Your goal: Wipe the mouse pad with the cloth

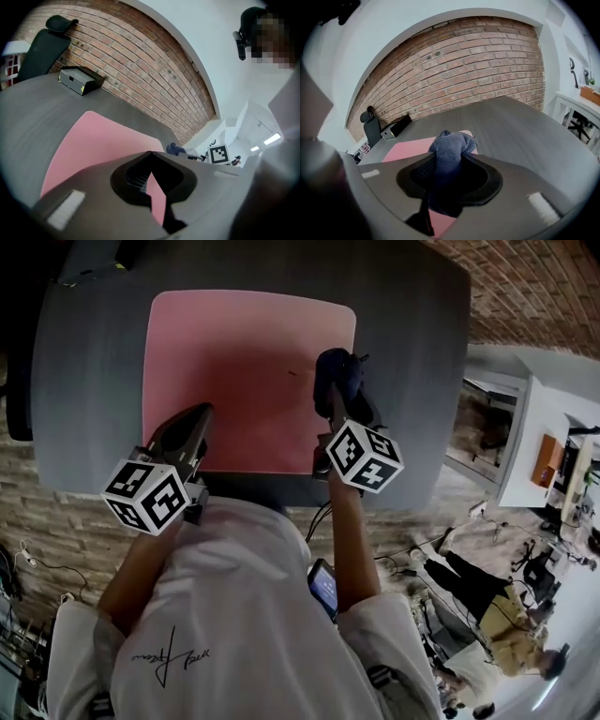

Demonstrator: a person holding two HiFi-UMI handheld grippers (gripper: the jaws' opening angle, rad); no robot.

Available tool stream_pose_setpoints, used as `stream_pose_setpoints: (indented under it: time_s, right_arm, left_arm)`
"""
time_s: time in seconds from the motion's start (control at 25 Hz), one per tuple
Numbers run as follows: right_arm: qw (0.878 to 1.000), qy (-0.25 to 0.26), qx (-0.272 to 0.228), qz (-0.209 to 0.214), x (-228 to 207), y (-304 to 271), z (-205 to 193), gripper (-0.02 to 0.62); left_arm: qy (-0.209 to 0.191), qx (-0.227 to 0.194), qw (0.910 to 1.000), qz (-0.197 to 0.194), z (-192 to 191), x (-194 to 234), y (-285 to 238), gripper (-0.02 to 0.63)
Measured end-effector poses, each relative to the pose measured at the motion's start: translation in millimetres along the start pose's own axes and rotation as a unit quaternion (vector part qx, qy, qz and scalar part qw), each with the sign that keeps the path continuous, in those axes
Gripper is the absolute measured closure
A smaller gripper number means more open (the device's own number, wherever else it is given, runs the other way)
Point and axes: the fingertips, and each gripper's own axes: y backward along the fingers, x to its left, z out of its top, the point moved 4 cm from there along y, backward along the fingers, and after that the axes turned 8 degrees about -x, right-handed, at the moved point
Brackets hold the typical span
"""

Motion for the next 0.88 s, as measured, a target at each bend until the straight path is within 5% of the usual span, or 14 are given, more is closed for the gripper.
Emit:
stream_pose_setpoints:
  time_s: [0.6, 0.88]
  right_arm:
    - [1.000, -0.004, -0.008, -0.008, -12.8, -46.8, 9.1, 0.456]
    - [1.000, -0.002, -0.005, -0.013, -13.0, -63.8, 7.1, 0.456]
  left_arm:
    - [0.012, 0.027, 0.9995, 0.005, -15.5, 4.6, -11.7, 0.595]
    - [0.029, -0.003, 0.9994, 0.020, -0.8, 15.7, -7.5, 0.597]
